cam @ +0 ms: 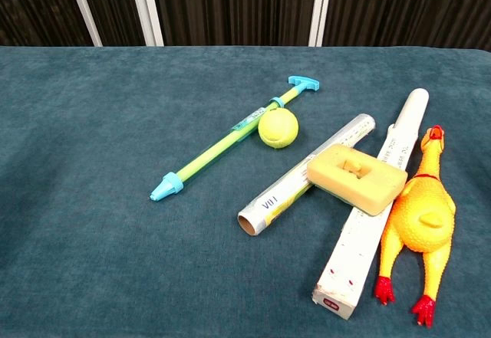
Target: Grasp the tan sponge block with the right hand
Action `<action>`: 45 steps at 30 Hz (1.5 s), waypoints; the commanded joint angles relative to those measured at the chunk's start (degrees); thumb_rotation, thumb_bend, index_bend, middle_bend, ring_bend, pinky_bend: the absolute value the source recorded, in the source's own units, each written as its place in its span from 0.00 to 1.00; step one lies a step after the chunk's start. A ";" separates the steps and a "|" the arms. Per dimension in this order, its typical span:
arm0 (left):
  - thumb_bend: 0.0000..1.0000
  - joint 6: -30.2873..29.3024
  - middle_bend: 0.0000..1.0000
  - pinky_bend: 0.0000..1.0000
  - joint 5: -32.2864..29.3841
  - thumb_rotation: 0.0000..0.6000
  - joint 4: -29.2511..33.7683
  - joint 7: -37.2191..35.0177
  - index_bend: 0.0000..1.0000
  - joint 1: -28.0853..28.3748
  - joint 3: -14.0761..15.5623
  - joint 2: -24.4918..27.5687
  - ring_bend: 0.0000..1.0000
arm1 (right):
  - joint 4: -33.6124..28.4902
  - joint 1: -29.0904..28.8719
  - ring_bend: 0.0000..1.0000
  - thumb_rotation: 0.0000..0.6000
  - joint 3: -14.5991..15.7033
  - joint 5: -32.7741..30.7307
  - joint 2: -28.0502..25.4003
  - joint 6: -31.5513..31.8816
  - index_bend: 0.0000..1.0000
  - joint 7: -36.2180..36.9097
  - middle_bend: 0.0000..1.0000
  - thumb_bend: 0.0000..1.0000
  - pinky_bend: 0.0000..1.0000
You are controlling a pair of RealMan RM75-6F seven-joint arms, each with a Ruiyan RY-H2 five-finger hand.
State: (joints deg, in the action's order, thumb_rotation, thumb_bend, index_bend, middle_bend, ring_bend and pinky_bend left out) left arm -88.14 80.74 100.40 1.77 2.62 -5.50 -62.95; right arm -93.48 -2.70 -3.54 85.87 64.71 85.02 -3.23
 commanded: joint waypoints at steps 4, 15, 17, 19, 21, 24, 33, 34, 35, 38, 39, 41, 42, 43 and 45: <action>0.53 0.42 0.00 0.00 -0.96 1.00 0.32 -0.42 0.23 0.14 -0.42 0.00 0.00 | -4.06 -6.60 0.00 1.00 0.33 -4.21 -8.64 -16.29 0.00 10.34 0.00 0.10 0.15; 0.53 0.63 0.00 0.00 -1.75 1.00 0.54 -0.68 0.23 0.16 -0.71 -0.08 0.00 | -15.50 -21.93 0.00 1.00 -5.03 -16.08 -17.98 -39.00 0.00 6.91 0.01 0.07 0.15; 0.53 0.42 0.00 0.00 -1.72 1.00 0.47 -0.74 0.23 0.15 -0.84 -0.15 0.00 | -17.03 -23.94 0.00 1.00 -5.55 -17.80 -17.62 -41.02 0.00 5.55 0.01 0.07 0.15; 0.53 0.29 0.00 0.00 -1.93 1.00 0.36 -1.11 0.23 0.11 -1.03 -0.18 0.00 | -18.35 -26.62 0.00 1.00 -5.98 -20.46 -16.75 -42.94 0.00 2.71 0.01 0.07 0.15; 0.53 0.40 0.00 0.00 -2.25 1.00 0.31 -1.34 0.23 0.11 -1.17 -0.14 0.00 | -19.33 -28.72 0.00 1.00 -6.02 -22.43 -15.83 -43.96 0.00 -0.16 0.01 0.06 0.15; 0.53 0.67 0.00 0.00 -2.61 1.00 0.35 -1.60 0.23 0.16 -1.27 -0.04 0.00 | -21.20 -32.11 0.00 1.00 -5.52 -26.36 -13.78 -44.75 0.00 -5.30 0.01 0.03 0.15; 0.53 1.11 0.00 0.00 -3.06 1.00 0.43 -1.49 0.23 0.18 -1.22 -0.01 0.00 | -27.06 -39.89 0.00 1.00 -1.36 -42.52 -4.93 -35.94 0.00 -22.09 0.01 0.02 0.15; 0.53 1.15 0.00 0.00 -3.14 1.00 0.46 -1.55 0.23 0.20 -1.25 0.02 0.00 | -27.45 -40.55 0.00 1.00 -0.94 -43.93 -3.51 -34.02 0.00 -24.04 0.01 0.02 0.15; 0.53 1.18 0.00 0.00 -3.20 1.00 0.47 -1.58 0.23 0.20 -1.27 0.03 0.00 | -27.65 -40.98 0.00 1.00 -0.68 -44.62 -2.41 -32.78 0.00 -25.36 0.01 0.02 0.15; 0.53 1.30 0.00 0.00 -3.38 1.00 0.55 -1.65 0.23 0.20 -1.31 0.07 0.00 | -27.48 -42.07 0.00 1.00 -0.03 -45.78 2.80 -27.13 0.00 -29.96 0.01 0.02 0.15; 0.53 1.30 0.00 0.00 -3.42 1.00 0.60 -1.65 0.23 0.20 -1.32 0.07 0.00 | -26.82 -42.33 0.00 1.00 0.24 -45.32 4.73 -25.18 0.00 -31.70 0.01 0.02 0.15; 0.53 1.27 0.00 0.00 -3.46 1.00 0.69 -1.67 0.23 0.18 -1.34 0.07 0.00 | -25.14 -42.72 0.00 1.00 0.78 -44.52 8.44 -22.10 0.00 -34.68 0.01 0.02 0.15; 0.53 1.27 0.00 0.00 -3.48 1.00 0.74 -1.68 0.23 0.17 -1.35 0.09 0.00 | -24.43 -42.90 0.00 1.00 0.95 -44.52 9.94 -21.19 0.00 -35.69 0.01 0.02 0.15; 0.53 1.29 0.00 0.00 -3.53 1.00 0.77 -1.69 0.23 0.16 -1.35 0.11 0.00 | -23.84 -43.10 0.00 1.00 1.02 -44.63 11.16 -20.66 0.00 -36.38 0.01 0.02 0.15; 0.53 1.34 0.00 0.00 -3.68 1.00 0.77 -1.48 0.23 0.19 -1.39 0.10 0.00 | -22.42 -43.65 0.00 1.00 1.13 -44.62 13.13 -20.42 0.00 -37.53 0.01 0.02 0.15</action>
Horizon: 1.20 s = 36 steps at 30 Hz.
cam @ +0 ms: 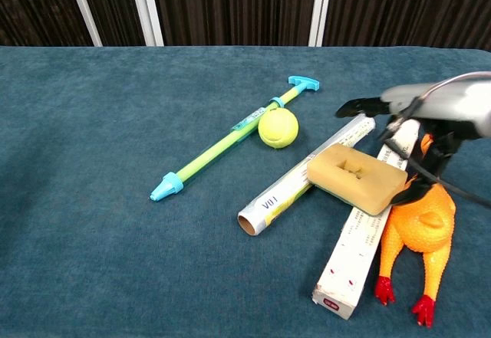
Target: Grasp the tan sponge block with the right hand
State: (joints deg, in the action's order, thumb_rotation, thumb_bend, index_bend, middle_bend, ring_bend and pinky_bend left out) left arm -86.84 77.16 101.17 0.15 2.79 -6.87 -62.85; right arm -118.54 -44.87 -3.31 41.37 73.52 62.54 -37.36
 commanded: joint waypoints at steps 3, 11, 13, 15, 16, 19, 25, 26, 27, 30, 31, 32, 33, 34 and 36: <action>0.53 0.22 0.00 0.00 -0.44 1.00 0.06 0.33 0.23 0.04 -0.06 -0.01 0.00 | 4.15 -2.25 0.00 1.00 0.90 -0.55 6.11 1.88 0.00 -4.59 0.01 0.02 0.15; 0.53 0.35 0.00 0.00 -0.82 1.00 0.24 0.63 0.23 0.08 -0.16 0.02 0.00 | 6.55 -4.85 0.00 1.00 -0.99 -5.52 8.38 -0.45 0.00 -5.49 0.02 0.02 0.15; 0.53 0.38 0.00 0.00 -0.91 1.00 0.29 0.64 0.23 0.08 -0.18 0.03 0.00 | 6.94 -5.45 0.01 1.00 -1.32 -6.32 8.62 0.17 0.00 -6.29 0.03 0.02 0.15; 0.53 0.40 0.00 0.00 -0.96 1.00 0.35 0.62 0.23 0.07 -0.19 0.06 0.00 | 7.01 -5.78 0.04 1.00 -1.58 -7.23 8.88 1.18 0.00 -6.91 0.05 0.02 0.15; 0.53 0.42 0.00 0.00 -0.98 1.00 0.38 0.64 0.23 0.07 -0.19 0.06 0.00 | 6.95 -5.89 0.06 1.00 -1.67 -7.85 8.95 1.49 0.00 -7.09 0.06 0.02 0.15; 0.53 0.49 0.00 0.00 -1.09 1.00 0.42 0.70 0.24 0.10 -0.21 0.10 0.00 | 6.99 -6.23 0.12 1.00 -1.46 -9.96 8.89 1.54 0.00 -7.64 0.11 0.02 0.15; 0.53 0.57 0.00 0.00 -1.30 1.00 0.62 0.95 0.24 0.09 -0.21 0.21 0.00 | 7.55 -6.50 0.34 1.00 -1.14 -12.12 8.82 0.27 0.11 -6.73 0.28 0.09 0.19; 0.53 0.58 0.00 0.00 -1.31 1.00 0.67 0.95 0.25 0.09 -0.22 0.22 0.00 | 7.69 -6.55 0.38 1.00 -1.07 -12.09 8.83 0.07 0.13 -6.58 0.31 0.12 0.21; 0.53 0.60 0.00 0.00 -1.34 1.00 0.69 0.94 0.25 0.10 -0.22 0.23 0.00 | 7.82 -6.51 0.43 1.00 -1.12 -11.99 8.94 0.13 0.18 -6.27 0.36 0.18 0.24; 0.53 0.65 0.00 0.00 -1.41 1.00 0.73 0.98 0.25 0.10 -0.22 0.27 0.00 | 8.40 -5.65 0.55 1.00 -1.93 -9.90 9.82 1.32 0.35 -3.84 0.49 0.37 0.31; 0.53 0.67 0.00 0.00 -1.46 1.00 0.74 1.00 0.25 0.09 -0.22 0.29 0.00 | 8.59 -5.01 0.57 1.00 -2.43 -8.36 10.18 1.67 0.39 -2.07 0.50 0.41 0.32; 0.53 0.71 0.00 0.00 -1.51 1.00 0.77 0.96 0.25 0.09 -0.23 0.29 0.00 | 8.77 -4.39 0.58 1.00 -2.67 -6.92 10.35 1.78 0.41 -0.46 0.51 0.44 0.33; 0.53 0.74 0.00 0.00 -1.53 1.00 0.79 0.95 0.25 0.10 -0.23 0.31 0.00 | 8.95 -3.82 0.59 1.00 -2.94 -5.52 10.41 1.93 0.42 1.02 0.52 0.46 0.33; 0.53 0.75 0.00 0.00 -1.56 1.00 0.81 0.98 0.25 0.10 -0.23 0.32 0.00 | 9.20 -3.40 0.59 1.00 -2.95 -4.08 10.36 2.01 0.42 1.99 0.52 0.47 0.33; 0.53 0.77 0.00 0.00 -1.59 1.00 0.86 1.00 0.25 0.11 -0.23 0.33 0.00 | 9.28 -2.71 0.60 1.00 -2.88 -1.47 9.80 2.25 0.42 3.33 0.52 0.47 0.33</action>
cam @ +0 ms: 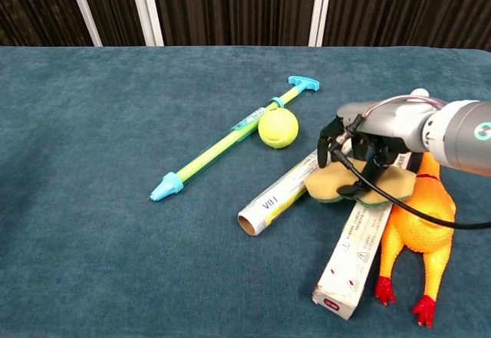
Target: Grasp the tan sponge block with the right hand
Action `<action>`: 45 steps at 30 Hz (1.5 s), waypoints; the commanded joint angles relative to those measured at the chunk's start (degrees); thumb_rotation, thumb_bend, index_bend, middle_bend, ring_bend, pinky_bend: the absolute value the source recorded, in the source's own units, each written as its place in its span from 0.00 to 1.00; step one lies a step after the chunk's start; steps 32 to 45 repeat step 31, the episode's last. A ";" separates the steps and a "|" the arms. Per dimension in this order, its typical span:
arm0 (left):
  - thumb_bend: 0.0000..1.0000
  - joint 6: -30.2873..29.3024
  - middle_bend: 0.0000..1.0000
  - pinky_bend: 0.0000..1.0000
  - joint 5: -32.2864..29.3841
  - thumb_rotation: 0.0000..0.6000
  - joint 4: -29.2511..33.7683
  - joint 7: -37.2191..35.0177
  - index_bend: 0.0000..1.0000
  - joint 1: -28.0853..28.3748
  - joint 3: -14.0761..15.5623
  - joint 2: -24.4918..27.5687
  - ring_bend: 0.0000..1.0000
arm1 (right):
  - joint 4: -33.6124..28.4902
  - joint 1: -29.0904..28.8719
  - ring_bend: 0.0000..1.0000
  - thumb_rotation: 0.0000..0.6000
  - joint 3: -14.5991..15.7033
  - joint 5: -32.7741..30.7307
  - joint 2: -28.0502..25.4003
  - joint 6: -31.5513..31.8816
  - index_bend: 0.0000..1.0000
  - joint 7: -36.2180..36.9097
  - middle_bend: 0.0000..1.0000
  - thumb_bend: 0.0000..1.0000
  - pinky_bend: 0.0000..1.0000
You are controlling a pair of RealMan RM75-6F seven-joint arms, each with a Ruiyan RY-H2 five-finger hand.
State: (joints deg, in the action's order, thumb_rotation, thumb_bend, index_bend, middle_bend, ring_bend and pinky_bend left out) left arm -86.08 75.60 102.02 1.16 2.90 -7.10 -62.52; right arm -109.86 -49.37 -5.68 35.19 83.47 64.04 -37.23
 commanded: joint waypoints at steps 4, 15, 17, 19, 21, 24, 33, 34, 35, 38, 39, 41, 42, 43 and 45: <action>0.53 0.09 0.00 0.00 -0.12 1.00 0.06 0.05 0.25 0.01 0.01 0.03 0.00 | -0.29 3.68 0.61 1.00 -1.54 9.43 -1.91 1.91 0.43 7.53 0.52 0.47 0.33; 0.53 0.12 0.00 0.00 -0.36 1.00 0.52 0.02 0.25 -0.03 -0.03 0.10 0.00 | -5.03 16.36 0.58 1.00 -10.27 31.74 -14.08 6.73 0.49 49.64 0.53 0.47 0.31; 0.53 0.06 0.00 0.00 -0.37 1.00 0.54 -0.01 0.25 -0.05 -0.05 0.06 0.00 | -5.36 18.78 0.58 1.00 -11.20 36.32 -17.75 7.34 0.49 59.08 0.52 0.47 0.31; 0.53 -0.04 0.00 0.00 -0.29 1.00 0.55 -0.14 0.25 -0.05 -0.10 -0.02 0.00 | -5.57 20.91 0.58 1.00 -11.75 40.05 -21.06 8.09 0.49 67.50 0.52 0.47 0.31; 0.53 -0.06 0.00 0.00 -0.30 1.00 0.56 -0.08 0.25 -0.07 -0.09 -0.03 0.00 | -5.26 22.66 0.58 1.00 -12.29 42.81 -23.22 9.78 0.49 73.47 0.52 0.46 0.31; 0.53 -0.14 0.00 0.00 -0.36 1.00 0.70 -0.10 0.25 -0.13 -0.08 -0.07 0.00 | -4.03 25.16 0.58 1.00 -12.55 46.18 -25.64 12.62 0.49 80.85 0.52 0.46 0.31; 0.53 -0.26 0.00 0.00 -0.15 1.00 0.74 0.08 0.25 -0.16 0.01 -0.18 0.00 | -2.09 26.17 0.58 1.00 -10.70 49.41 -27.93 11.46 0.49 84.38 0.51 0.44 0.31; 0.53 -0.26 0.00 0.00 -0.15 1.00 0.74 0.08 0.25 -0.16 0.01 -0.18 0.00 | -2.09 26.17 0.58 1.00 -10.70 49.41 -27.93 11.46 0.49 84.38 0.51 0.44 0.31; 0.53 -0.26 0.00 0.00 -0.15 1.00 0.74 0.08 0.25 -0.16 0.01 -0.18 0.00 | -2.09 26.17 0.58 1.00 -10.70 49.41 -27.93 11.46 0.49 84.38 0.51 0.44 0.31; 0.53 -0.26 0.00 0.00 -0.15 1.00 0.74 0.08 0.25 -0.16 0.01 -0.18 0.00 | -2.09 26.17 0.58 1.00 -10.70 49.41 -27.93 11.46 0.49 84.38 0.51 0.44 0.31; 0.53 -0.26 0.00 0.00 -0.15 1.00 0.74 0.08 0.25 -0.16 0.01 -0.18 0.00 | -2.09 26.17 0.58 1.00 -10.70 49.41 -27.93 11.46 0.49 84.38 0.51 0.44 0.31; 0.53 -0.26 0.00 0.00 -0.15 1.00 0.74 0.08 0.25 -0.16 0.01 -0.18 0.00 | -2.09 26.17 0.58 1.00 -10.70 49.41 -27.93 11.46 0.49 84.38 0.51 0.44 0.31; 0.53 -0.26 0.00 0.00 -0.15 1.00 0.74 0.08 0.25 -0.16 0.01 -0.18 0.00 | -2.09 26.17 0.58 1.00 -10.70 49.41 -27.93 11.46 0.49 84.38 0.51 0.44 0.31; 0.53 -0.26 0.00 0.00 -0.15 1.00 0.74 0.08 0.25 -0.16 0.01 -0.18 0.00 | -2.09 26.17 0.58 1.00 -10.70 49.41 -27.93 11.46 0.49 84.38 0.51 0.44 0.31; 0.53 -0.26 0.00 0.00 -0.15 1.00 0.74 0.08 0.25 -0.16 0.01 -0.18 0.00 | -2.09 26.17 0.58 1.00 -10.70 49.41 -27.93 11.46 0.49 84.38 0.51 0.44 0.31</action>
